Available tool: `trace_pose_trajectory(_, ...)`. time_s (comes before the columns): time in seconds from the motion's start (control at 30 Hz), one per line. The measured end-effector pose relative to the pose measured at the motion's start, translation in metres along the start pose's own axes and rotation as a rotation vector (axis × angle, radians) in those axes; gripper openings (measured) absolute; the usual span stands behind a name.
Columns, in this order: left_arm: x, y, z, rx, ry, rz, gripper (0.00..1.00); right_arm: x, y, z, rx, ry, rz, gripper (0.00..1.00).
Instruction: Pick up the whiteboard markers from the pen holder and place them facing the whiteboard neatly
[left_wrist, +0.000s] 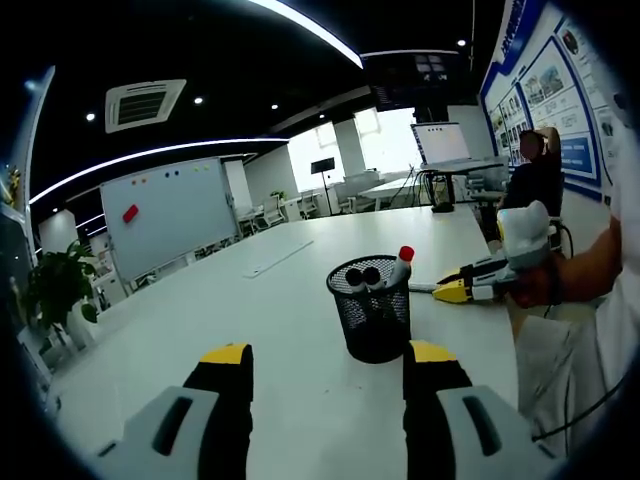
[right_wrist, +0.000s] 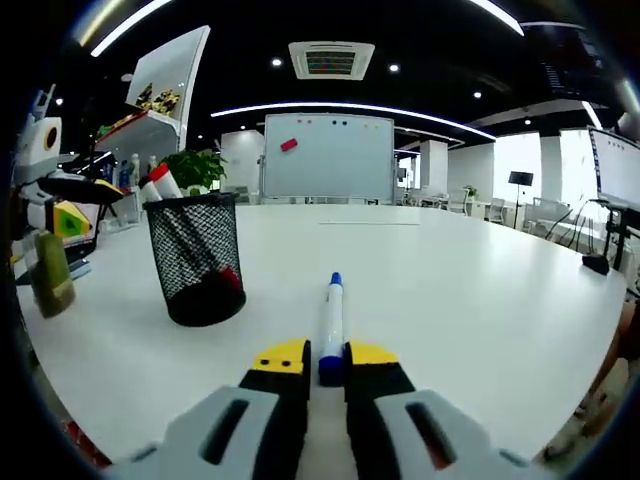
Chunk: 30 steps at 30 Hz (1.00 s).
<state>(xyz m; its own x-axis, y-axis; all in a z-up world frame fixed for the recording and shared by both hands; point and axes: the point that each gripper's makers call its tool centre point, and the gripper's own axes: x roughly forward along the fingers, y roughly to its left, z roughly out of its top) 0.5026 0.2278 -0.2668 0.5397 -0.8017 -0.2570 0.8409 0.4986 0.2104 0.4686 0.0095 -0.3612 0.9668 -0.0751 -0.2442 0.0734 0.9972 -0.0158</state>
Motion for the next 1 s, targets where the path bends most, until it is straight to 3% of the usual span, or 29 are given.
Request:
trace_pose_trajectory(0.37, 0.000, 0.000, 0.000, 0.004, 0.000, -0.001, 0.62, -0.001, 0.001, 0.000, -0.028, -0.011, 0.005, 0.15)
trace_pose_trajectory(0.7, 0.000, 0.001, -0.001, 0.011, 0.001, -0.002, 0.62, -0.005, -0.003, 0.002, -0.052, -0.028, -0.001, 0.22)
trace_pose_trajectory(0.83, 0.000, 0.001, -0.001, 0.012, 0.001, -0.003, 0.62, -0.015, -0.018, 0.026, 0.023, -0.150, -0.066, 0.21)
trace_pose_trajectory(1.0, 0.000, 0.001, -0.001, 0.016, 0.001, -0.005, 0.62, -0.020, -0.015, 0.040, 0.023, -0.199, -0.049, 0.22)
